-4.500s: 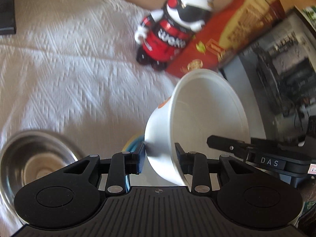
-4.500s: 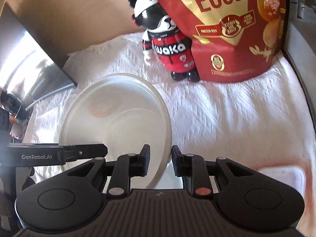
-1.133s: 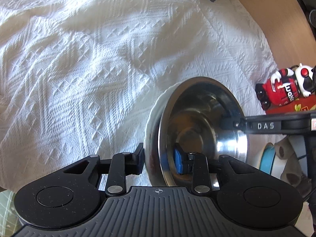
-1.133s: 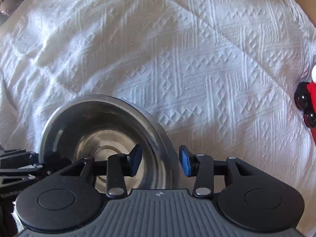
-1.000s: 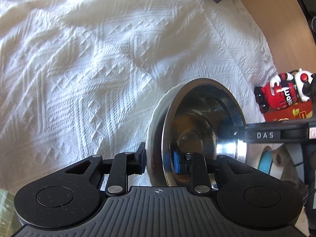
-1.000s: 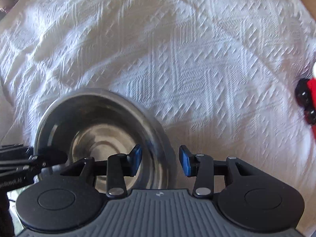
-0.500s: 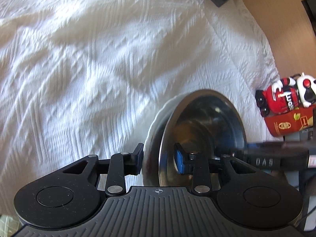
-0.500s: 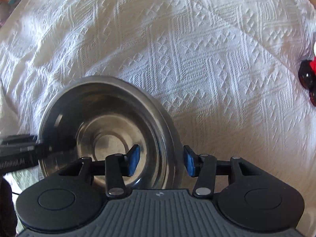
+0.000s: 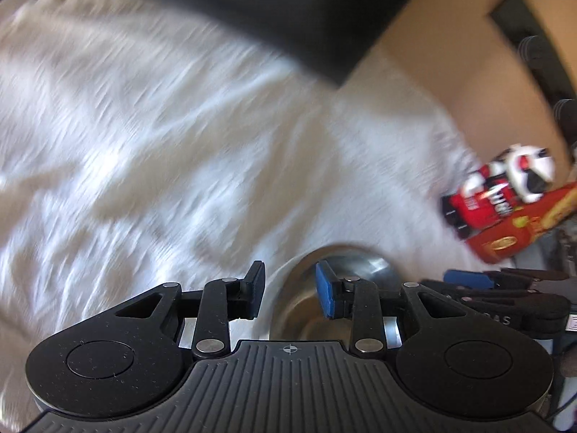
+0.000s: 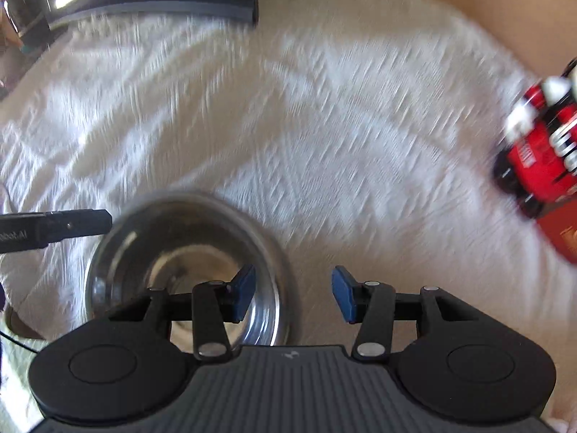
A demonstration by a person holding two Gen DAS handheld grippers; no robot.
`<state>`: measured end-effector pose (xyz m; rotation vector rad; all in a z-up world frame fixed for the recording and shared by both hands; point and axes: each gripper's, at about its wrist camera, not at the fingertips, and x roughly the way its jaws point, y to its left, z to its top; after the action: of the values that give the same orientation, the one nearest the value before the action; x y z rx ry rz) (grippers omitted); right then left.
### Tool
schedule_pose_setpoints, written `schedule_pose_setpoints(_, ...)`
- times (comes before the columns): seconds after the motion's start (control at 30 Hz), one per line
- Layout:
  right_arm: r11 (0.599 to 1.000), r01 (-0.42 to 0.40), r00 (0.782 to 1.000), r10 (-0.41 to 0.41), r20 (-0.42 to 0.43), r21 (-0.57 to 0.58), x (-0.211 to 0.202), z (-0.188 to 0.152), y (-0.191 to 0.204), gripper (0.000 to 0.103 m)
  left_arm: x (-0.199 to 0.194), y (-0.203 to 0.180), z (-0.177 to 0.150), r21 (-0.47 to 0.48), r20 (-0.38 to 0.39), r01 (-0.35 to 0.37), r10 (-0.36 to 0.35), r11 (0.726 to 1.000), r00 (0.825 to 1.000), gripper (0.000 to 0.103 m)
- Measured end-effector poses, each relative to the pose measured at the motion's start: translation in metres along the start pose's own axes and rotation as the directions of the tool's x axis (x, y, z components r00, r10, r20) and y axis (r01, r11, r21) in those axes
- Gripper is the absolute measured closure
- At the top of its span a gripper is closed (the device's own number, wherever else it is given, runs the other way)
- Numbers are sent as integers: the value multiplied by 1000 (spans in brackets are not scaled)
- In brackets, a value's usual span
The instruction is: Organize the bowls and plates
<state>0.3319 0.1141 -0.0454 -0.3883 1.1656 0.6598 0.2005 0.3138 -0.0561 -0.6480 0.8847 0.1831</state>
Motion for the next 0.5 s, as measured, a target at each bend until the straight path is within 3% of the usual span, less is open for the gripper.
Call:
schedule_pose_setpoints(0.17,997,44,974,-56,218,62,-49,-7,-13,55,-1,-45,10,134,14,105,-108,985,994,68)
schedule_pose_setpoints(0.3,984,94,917,-146,371,154,-89,-27,-38,51,3,-90,0,242,-36,178,-174,954,984,68)
schedule_pose_setpoints(0.37,973,108,898,-183,401,202,-104,-40,-56,50,6,-111,-9,278,-78,229,-216,933,973,68)
schedule_pose_setpoints(0.5,958,139,909,-224,351,252,-118,-68,-96,50,13,-151,-30,327,-151,291,-254,899,955,68)
